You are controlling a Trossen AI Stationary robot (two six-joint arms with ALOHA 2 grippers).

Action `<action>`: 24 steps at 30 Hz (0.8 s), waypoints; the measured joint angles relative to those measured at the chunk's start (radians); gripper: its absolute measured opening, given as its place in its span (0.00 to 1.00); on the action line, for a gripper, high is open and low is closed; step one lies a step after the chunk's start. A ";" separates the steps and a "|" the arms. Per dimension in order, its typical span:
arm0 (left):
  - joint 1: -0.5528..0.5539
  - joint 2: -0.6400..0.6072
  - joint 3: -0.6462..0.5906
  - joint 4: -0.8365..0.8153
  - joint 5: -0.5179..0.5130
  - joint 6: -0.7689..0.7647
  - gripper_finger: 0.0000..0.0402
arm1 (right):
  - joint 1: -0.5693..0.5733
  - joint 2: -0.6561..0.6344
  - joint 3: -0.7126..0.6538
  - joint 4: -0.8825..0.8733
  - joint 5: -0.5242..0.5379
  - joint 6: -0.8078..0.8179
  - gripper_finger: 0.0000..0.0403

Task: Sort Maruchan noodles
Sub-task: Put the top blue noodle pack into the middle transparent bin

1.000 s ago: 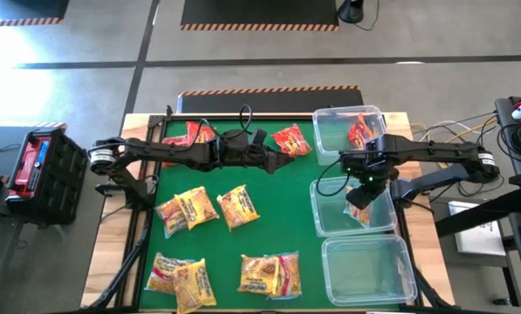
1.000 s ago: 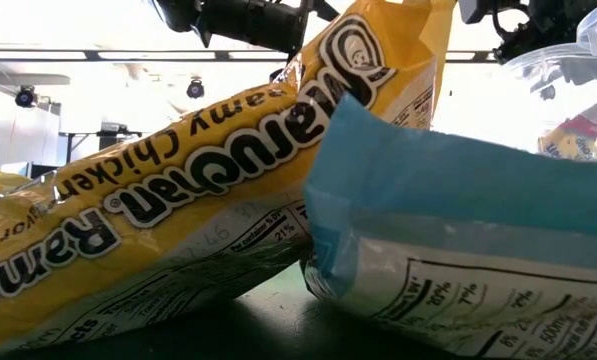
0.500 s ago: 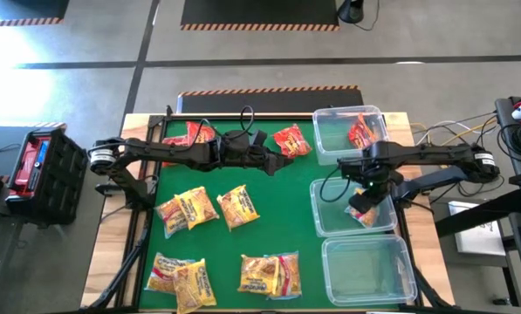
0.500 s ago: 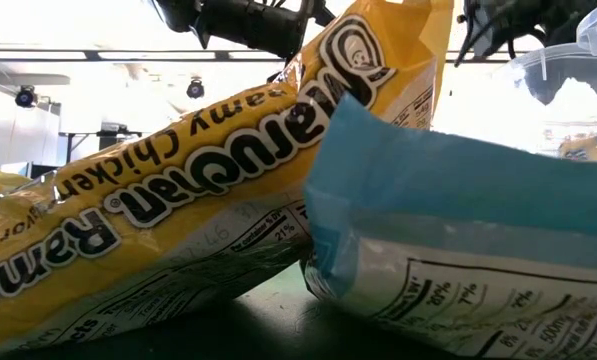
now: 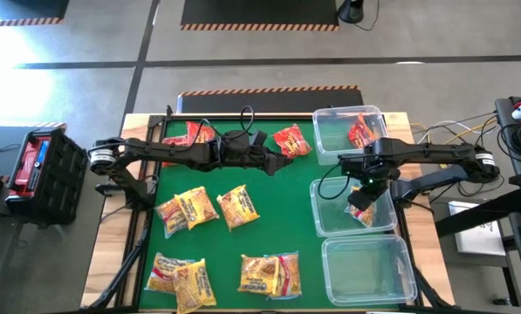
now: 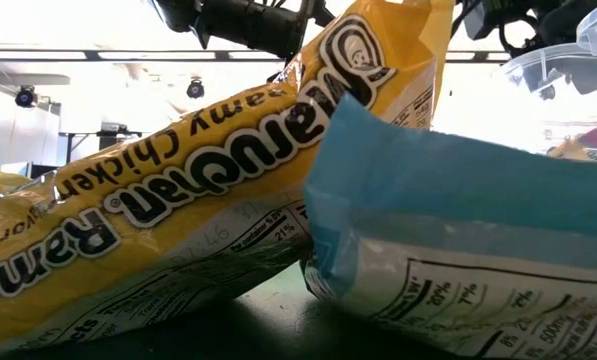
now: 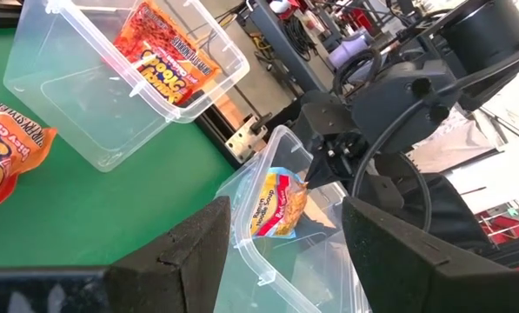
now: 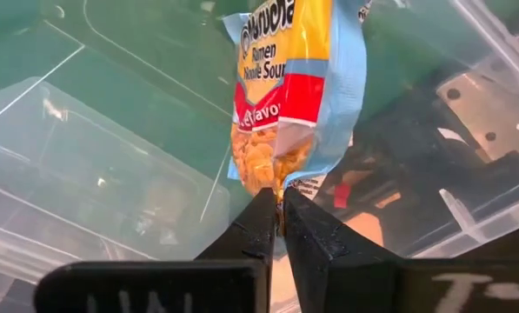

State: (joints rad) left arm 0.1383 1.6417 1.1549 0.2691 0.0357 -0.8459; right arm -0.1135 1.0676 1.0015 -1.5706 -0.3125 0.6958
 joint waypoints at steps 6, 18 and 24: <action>0.000 0.000 0.000 -0.001 0.000 0.000 0.51 | 0.000 0.000 0.005 0.000 0.003 -0.001 0.17; 0.000 0.000 0.000 -0.024 0.000 -0.003 0.51 | 0.000 0.000 0.019 -0.002 -0.001 0.000 0.26; 0.000 0.000 0.000 -0.086 0.000 -0.020 0.51 | 0.000 0.000 0.172 0.012 0.016 -0.015 0.27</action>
State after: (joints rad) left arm 0.1383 1.6417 1.1549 0.1826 0.0357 -0.8657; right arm -0.1135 1.0676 1.1733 -1.5583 -0.2968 0.6813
